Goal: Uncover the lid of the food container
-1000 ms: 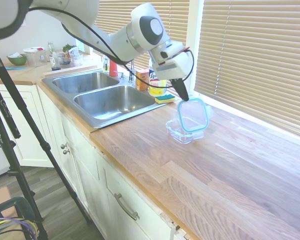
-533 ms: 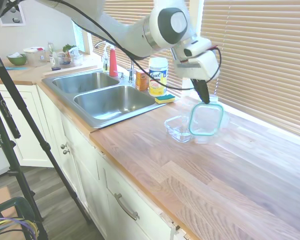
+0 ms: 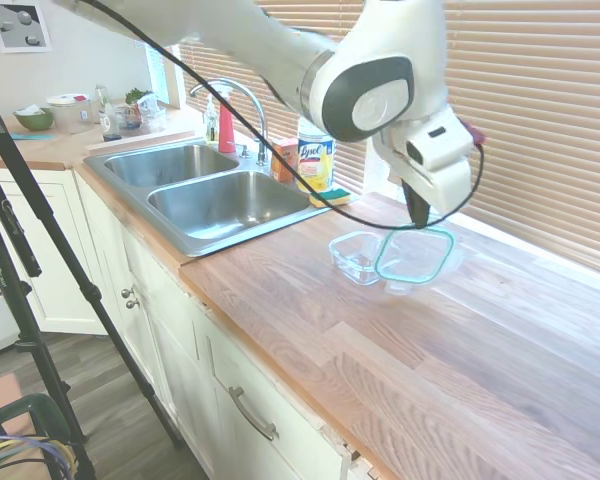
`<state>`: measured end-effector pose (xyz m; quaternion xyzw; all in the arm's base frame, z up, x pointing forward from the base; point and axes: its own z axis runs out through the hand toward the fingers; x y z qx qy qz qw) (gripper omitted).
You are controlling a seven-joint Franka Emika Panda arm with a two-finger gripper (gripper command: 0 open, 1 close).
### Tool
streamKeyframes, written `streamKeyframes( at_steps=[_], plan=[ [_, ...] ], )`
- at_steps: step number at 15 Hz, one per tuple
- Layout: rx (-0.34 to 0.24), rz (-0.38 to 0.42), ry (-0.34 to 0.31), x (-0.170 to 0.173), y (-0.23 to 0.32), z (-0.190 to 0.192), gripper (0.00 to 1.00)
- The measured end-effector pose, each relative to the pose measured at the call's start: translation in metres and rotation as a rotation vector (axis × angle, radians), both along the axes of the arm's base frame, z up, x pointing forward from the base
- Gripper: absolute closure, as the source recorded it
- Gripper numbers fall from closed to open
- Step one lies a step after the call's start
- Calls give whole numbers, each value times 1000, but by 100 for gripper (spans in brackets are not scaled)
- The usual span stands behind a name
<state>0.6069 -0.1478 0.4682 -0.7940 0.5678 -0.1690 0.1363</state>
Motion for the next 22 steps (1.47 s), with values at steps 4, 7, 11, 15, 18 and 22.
streamKeyframes(
  at_steps=[4, 7, 11, 15, 18, 22],
  plan=[
    [69, 23, 12, -47, -46, -49, 100],
    [131, 65, 21, -79, -61, -91, 100],
    [137, 60, 45, -98, -79, -110, 100],
    [143, 90, 75, -96, -66, -125, 0],
    [113, 108, 79, -90, -56, -128, 0],
    [54, 108, 92, -84, -52, -131, 0]
  ],
)
